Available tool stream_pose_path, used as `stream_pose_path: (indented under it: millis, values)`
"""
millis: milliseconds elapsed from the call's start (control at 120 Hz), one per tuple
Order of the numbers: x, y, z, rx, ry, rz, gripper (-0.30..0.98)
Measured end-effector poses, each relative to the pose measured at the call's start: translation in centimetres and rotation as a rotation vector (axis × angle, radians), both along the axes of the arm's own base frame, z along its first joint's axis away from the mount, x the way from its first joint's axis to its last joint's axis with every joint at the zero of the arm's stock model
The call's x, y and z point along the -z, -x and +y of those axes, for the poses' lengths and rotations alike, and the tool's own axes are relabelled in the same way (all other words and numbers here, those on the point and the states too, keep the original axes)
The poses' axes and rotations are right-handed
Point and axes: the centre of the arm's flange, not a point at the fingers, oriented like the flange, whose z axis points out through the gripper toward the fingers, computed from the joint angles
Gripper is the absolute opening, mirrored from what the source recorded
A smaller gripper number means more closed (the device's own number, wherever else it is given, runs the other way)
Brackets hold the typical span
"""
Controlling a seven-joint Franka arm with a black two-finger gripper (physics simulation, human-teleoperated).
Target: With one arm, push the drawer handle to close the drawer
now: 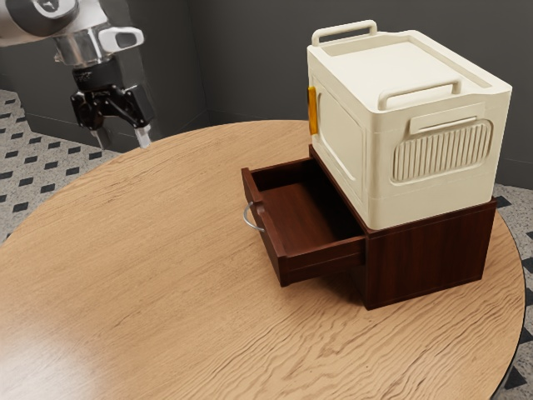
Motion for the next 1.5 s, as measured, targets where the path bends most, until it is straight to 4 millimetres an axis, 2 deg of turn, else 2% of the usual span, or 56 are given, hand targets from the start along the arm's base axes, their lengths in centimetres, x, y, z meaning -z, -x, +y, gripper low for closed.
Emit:
stream_pose_path:
  millis: [83, 142, 200, 242, 300, 383, 475, 550, 642, 892, 1100, 1283, 1500]
  values:
    - [0.9, 0.2, 0.2, 0.010, -0.044, -0.003, 0.69]
    - [2.3, 0.6, -1.9, 0.058, -0.080, -0.003, 0.69]
    - [5.2, 3.7, -4.9, 0.131, -0.114, 0.012, 0.68]
    - [7.9, 5.4, -5.9, 0.167, -0.132, 0.028, 0.67]
    - [11.4, 6.5, -6.8, 0.223, -0.146, 0.031, 0.65]
    - [13.4, 6.5, -8.2, 0.323, -0.132, -0.016, 0.57]
    - [15.5, 4.9, -8.8, 0.400, -0.148, -0.051, 0.44]
    - [16.4, 4.0, -8.8, 0.450, -0.161, -0.081, 0.36]
    - [17.0, 1.8, -8.4, 0.498, -0.181, -0.121, 0.29]
    - [19.1, -3.2, -9.4, 0.637, -0.204, -0.207, 0.21]
    - [20.2, -5.3, -10.8, 0.719, -0.197, -0.247, 0.12]
    - [20.7, -7.0, -14.1, 0.802, -0.179, -0.277, 0.08]
    - [21.0, -8.7, -15.2, 0.848, -0.175, -0.298, 0.07]
